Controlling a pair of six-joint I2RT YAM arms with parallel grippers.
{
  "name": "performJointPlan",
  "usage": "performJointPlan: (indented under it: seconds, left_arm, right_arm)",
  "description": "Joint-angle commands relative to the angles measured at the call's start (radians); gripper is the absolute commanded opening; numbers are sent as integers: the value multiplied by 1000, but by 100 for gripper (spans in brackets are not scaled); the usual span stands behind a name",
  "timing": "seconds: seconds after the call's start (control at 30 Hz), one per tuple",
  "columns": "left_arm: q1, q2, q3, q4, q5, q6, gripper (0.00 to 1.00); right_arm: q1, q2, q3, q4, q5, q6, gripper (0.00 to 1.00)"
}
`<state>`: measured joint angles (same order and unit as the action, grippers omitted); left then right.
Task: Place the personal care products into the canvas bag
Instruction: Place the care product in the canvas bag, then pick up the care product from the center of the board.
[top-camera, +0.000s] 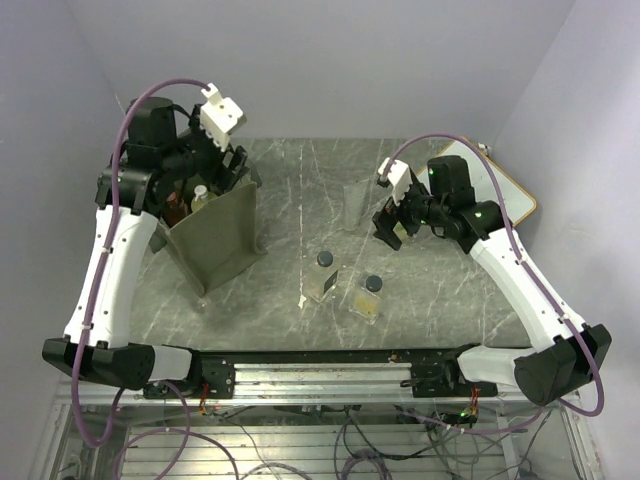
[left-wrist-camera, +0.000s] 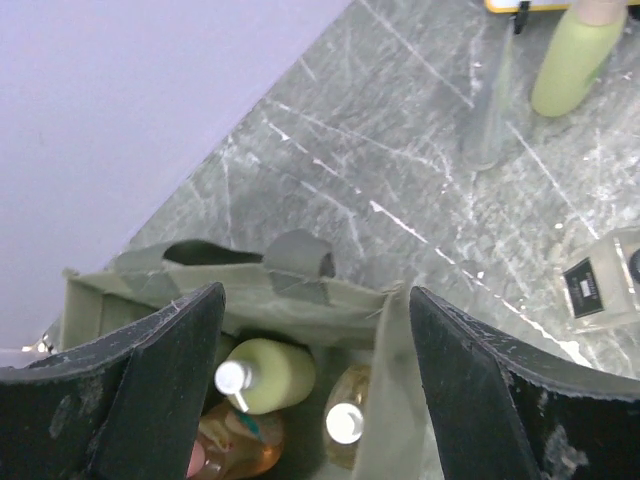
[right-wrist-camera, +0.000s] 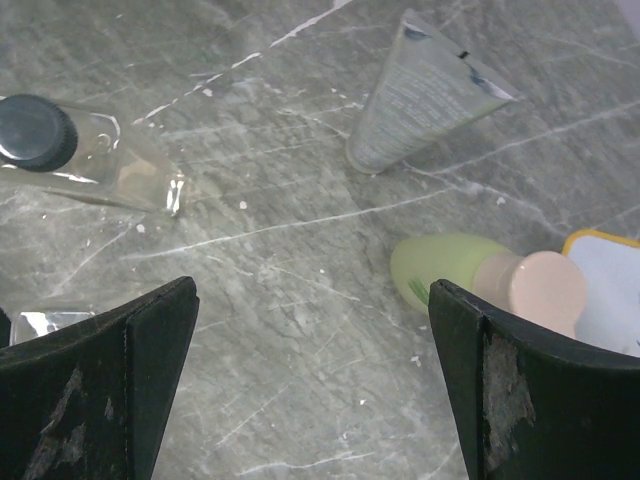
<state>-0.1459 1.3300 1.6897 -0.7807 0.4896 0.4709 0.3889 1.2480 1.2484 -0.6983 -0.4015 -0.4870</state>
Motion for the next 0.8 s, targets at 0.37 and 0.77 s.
performJointPlan:
  seconds: [0.37,0.77]
  left_arm:
    - [-318,-43,-55,45,-161,-55,86]
    - [-620,20,-141,70,-237,-177,85]
  right_arm:
    - [-196,-61,-4,83,24,103,100]
    - [-228,-47,17,48,47,70,100]
